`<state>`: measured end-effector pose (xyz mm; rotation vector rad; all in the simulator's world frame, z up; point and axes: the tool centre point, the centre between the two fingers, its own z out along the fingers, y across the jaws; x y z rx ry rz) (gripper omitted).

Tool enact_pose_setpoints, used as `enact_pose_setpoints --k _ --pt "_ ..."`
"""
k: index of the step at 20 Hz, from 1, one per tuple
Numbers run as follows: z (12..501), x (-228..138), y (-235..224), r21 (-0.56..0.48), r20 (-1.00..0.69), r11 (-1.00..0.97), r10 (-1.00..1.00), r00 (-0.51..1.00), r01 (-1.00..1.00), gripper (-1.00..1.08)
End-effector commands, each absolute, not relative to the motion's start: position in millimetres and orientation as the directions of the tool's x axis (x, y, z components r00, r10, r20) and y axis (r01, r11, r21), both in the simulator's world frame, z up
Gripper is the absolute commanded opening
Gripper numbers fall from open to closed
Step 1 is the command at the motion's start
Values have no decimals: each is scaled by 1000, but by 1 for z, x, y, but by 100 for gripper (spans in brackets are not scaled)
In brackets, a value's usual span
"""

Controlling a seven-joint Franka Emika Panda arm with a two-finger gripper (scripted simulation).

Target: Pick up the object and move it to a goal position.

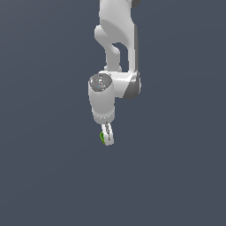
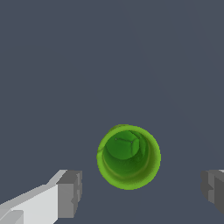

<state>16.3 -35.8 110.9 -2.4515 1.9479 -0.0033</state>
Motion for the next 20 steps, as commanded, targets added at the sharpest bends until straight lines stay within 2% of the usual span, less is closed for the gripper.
enact_pose_setpoints --k 1,11,20 --pt "106 16 -36 -7 -5 -159 -987 159 -987 100" --pt "95 16 -38 -1 -1 15 -1000 -15 -1000 100" --pt "92 16 -38 0 0 45 -999 -45 -999 100"
